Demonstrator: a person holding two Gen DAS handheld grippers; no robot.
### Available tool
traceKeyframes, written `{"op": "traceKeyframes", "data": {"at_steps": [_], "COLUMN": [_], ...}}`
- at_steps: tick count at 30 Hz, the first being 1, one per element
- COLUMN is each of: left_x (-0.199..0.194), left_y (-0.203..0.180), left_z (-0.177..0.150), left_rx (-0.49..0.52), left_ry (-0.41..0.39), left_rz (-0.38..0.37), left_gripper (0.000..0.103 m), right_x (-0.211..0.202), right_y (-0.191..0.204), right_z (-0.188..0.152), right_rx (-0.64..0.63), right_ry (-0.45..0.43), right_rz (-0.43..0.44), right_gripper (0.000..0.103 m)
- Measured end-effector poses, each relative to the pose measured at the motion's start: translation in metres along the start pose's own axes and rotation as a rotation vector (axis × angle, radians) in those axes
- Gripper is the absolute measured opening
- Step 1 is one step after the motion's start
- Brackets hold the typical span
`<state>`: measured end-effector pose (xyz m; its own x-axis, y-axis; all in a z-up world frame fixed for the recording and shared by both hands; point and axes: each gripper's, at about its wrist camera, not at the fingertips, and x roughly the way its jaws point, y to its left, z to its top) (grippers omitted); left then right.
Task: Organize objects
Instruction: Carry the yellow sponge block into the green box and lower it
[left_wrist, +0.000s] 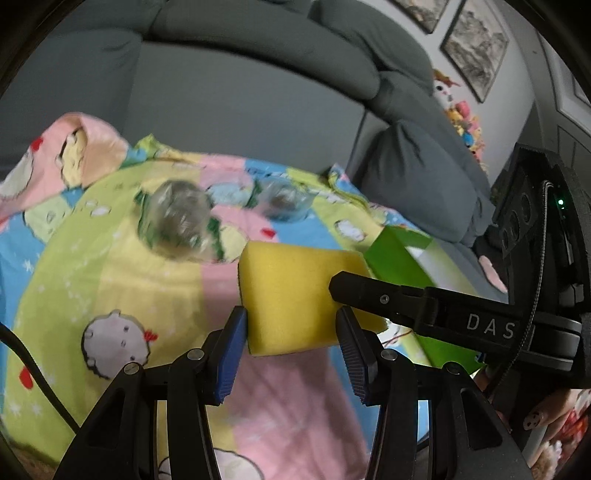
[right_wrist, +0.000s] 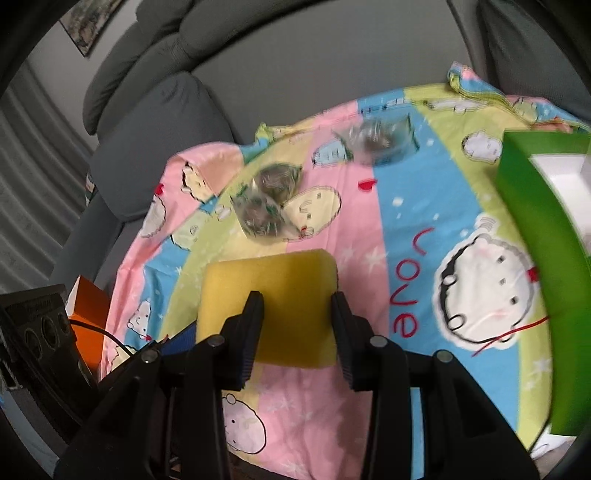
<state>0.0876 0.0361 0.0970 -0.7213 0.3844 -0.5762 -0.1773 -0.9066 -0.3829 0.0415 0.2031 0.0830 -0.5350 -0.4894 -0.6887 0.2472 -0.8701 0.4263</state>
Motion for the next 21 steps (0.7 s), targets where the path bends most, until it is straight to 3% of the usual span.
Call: {"op": "traceKeyframes", "data": {"at_steps": [11,16,21], "left_x": [-0.016,0.000,0.023], "left_y": [-0.057,-0.082,-0.108], "left_z": [0.054,0.059,0.055], "left_rx": [0.057,0.094,0.138], "left_ry": [-0.131,-0.115,-0.063], "left_rz": [-0.077,-0.098,-0.129], "left_gripper": [0.050,0.050,0.050], "right_x": [-0.079,-0.101,-0.111], "right_y": [0.005,-0.011,-0.058], "right_z": [0.046,0.052,0.047], "right_rx": [-0.083,-0.091,0.019], "right_ry": [-0.172,-0.237,-0.251], "right_rz": [-0.053,-0.080,-0.048], "right_gripper": [0.037,0.037,0.036]}}
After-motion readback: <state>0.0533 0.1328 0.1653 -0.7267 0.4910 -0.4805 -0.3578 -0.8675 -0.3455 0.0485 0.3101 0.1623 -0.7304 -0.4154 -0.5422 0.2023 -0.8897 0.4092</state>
